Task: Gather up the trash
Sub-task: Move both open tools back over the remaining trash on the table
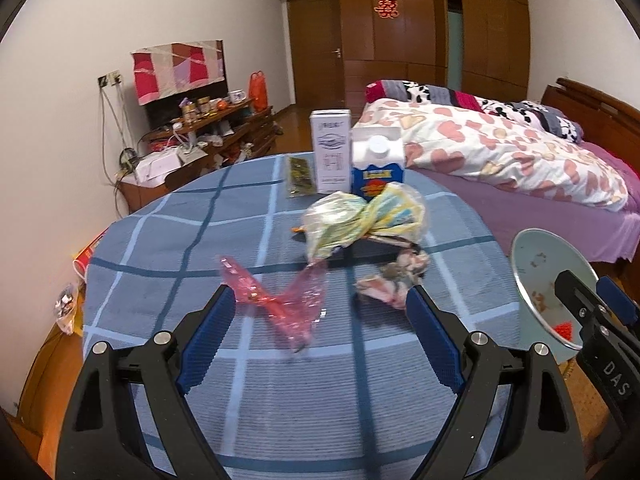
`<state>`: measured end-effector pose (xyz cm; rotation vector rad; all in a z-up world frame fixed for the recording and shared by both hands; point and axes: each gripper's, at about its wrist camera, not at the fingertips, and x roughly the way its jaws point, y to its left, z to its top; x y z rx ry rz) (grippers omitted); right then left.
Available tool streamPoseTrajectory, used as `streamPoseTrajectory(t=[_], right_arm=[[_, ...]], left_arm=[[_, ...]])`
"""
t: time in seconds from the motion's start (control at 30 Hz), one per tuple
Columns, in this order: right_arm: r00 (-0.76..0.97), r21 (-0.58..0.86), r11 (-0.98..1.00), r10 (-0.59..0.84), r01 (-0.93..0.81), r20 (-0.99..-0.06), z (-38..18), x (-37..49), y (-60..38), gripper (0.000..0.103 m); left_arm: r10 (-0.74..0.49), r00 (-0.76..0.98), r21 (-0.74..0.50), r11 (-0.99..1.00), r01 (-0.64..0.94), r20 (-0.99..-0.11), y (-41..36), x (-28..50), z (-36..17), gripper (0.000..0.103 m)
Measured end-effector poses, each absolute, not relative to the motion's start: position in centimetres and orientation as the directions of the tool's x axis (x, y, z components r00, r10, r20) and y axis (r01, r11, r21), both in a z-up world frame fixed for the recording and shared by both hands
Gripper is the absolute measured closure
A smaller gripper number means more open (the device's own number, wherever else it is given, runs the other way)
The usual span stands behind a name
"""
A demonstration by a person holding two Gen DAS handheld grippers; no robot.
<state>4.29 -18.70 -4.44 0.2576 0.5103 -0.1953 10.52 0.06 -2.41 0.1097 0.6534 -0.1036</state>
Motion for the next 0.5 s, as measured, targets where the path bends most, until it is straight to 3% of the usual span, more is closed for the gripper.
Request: streamPoseTrajectory(t=[0.5], right_arm=[[0.852, 0.187, 0.972, -0.028, 0.146, -0.523, -4.8, 6.7, -14.6, 0.028]], left_arm=[[0.01, 0.768, 0.052, 0.998, 0.03, -0.64, 4.6, 11.9, -3.7, 0.018]])
